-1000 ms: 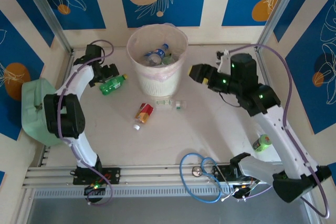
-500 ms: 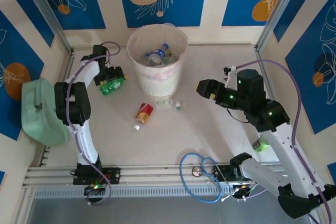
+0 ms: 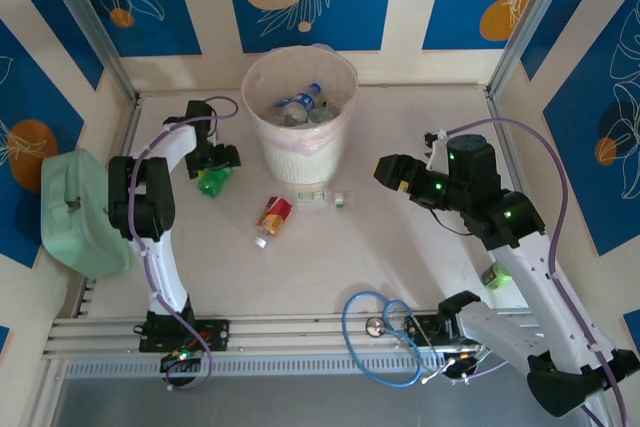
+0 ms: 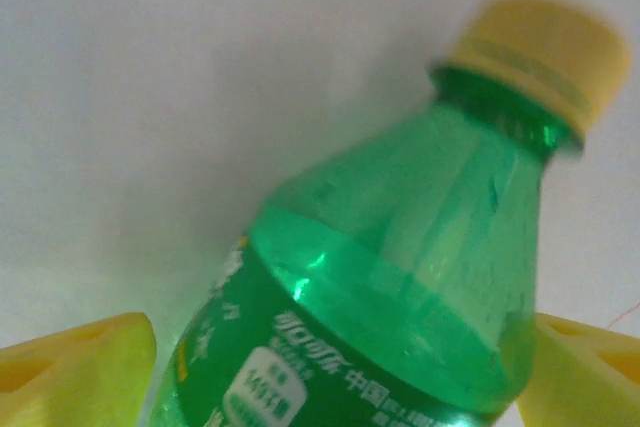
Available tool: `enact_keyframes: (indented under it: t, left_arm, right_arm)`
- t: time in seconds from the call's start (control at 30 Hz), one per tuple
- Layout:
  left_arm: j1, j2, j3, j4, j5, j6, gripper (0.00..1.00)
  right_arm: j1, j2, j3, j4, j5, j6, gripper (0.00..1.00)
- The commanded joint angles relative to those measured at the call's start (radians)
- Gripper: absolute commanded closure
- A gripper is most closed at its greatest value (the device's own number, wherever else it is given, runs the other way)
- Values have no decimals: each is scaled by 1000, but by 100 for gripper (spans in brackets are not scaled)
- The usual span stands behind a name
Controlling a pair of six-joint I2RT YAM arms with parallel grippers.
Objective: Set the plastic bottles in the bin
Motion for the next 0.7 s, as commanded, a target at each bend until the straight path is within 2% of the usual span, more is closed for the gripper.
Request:
enact_keyframes:
  t: [0.0,0.13,0.23,0.37,0.57,0.67]
  left_arm:
    - [-38,-80,-81,6,-32,-9,13]
    - [-70,-111,-126,16,-62,-6,13]
    - [-77,-105,-119,10,-74,-15,17]
    - [-78,-102,-118,10,-78,-29,26]
    - [-78,-122,-139,21,-79,-44,49]
    - [-79,-144,-154,21,-87,-53,53]
  right_arm:
    - [-15,-11,-19,6,-38,-4,16]
    - [-24,-10,-32,21,-52,-1,16]
    - [-26,-8,-40,31,-64,6,16]
    - [-29,-18,-35,17,-56,-1,16]
    - [-47,-30,-40,9,-61,-2,17]
    - [-51,-30,-39,13,-67,0,18]
